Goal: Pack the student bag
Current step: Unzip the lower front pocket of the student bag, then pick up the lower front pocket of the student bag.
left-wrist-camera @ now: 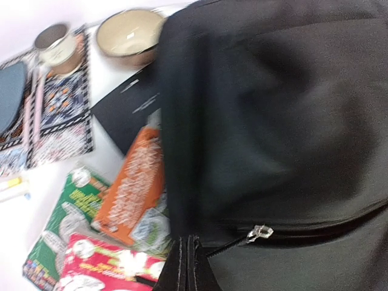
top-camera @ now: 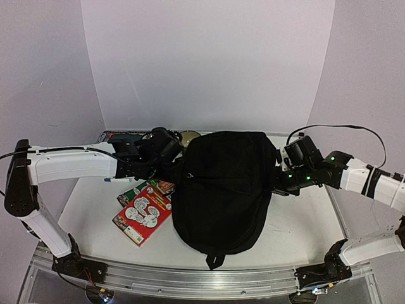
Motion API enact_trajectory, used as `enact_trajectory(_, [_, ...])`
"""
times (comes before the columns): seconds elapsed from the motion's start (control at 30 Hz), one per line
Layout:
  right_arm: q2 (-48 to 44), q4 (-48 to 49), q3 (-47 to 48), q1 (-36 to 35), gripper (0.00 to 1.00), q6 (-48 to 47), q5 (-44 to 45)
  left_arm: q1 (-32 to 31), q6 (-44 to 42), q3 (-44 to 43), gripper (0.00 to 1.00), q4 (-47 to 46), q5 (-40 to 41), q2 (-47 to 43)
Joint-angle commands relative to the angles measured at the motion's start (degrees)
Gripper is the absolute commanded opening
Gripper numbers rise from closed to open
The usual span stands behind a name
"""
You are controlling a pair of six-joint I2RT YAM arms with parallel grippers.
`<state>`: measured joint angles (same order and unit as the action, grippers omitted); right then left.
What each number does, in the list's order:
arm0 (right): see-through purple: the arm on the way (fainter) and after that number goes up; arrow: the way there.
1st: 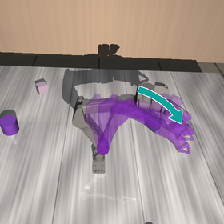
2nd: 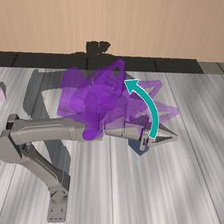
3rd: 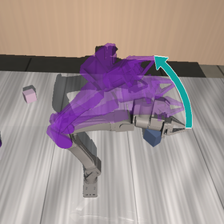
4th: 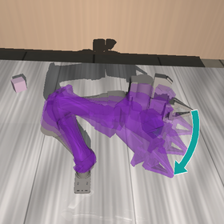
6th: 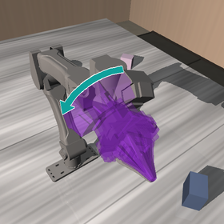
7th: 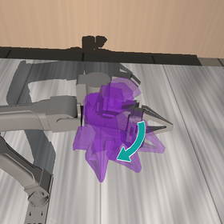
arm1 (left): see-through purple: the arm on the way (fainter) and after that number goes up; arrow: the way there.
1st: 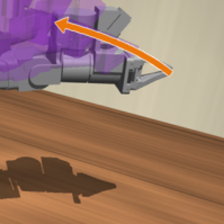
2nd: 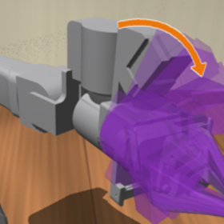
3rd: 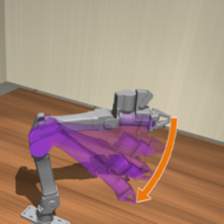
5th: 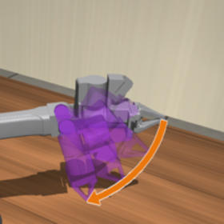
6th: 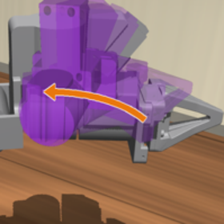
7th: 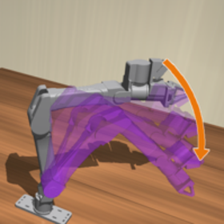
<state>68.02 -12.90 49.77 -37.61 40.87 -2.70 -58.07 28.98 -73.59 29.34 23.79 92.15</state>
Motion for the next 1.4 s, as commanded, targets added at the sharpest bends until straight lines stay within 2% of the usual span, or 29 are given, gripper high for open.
enact_trajectory(0.0, [-2.04,-3.01,-1.16,3.14,0.00,-0.93,6.41,3.51,2.15,4.43,0.00,0.63,4.68,-5.07])
enact_trajectory(0.2, [-1.89,-3.70,-3.52,6.47,0.00,-0.30,5.48,6.33,3.03,8.16,0.00,0.52,5.81,-5.99])
enact_trajectory(0.4, [2.40,-4.16,-2.73,6.47,0.01,-4.33,0.86,6.16,0.72,4.78,0.00,-3.23,-2.01,-2.04])
enact_trajectory(0.47, [3.49,-4.70,-1.49,6.48,0.09,-6.99,-0.91,5.95,-0.36,4.02,0.00,-5.52,-4.60,-1.14])
enact_trajectory(0.63, [5.08,-10.68,4.90,6.42,0.39,-14.29,-1.56,5.58,-2.13,3.09,0.00,-11.10,-10.17,0.04])
enact_trajectory(0.73, [6.00,-12.78,8.10,5.87,0.53,-17.92,-1.51,5.47,-2.80,2.20,0.00,-12.74,-12.39,0.87])
enact_trajectory(1.13, [19.37,-12.77,20.20,-1.67,0.95,-29.90,3.72,5.32,-2.88,0.05,0.00,-14.00,-17.64,1.88])
enact_trajectory(1.2, [22.16,-12.69,22.88,-3.31,0.98,-31.58,5.71,5.29,-2.64,-0.28,0.00,-13.96,-18.12,1.94])
enact_trajectory(1.37, [26.30,-11.87,26.41,-6.96,0.98,-33.64,10.71,5.32,-1.92,-0.65,0.00,-14.01,-18.76,1.50])
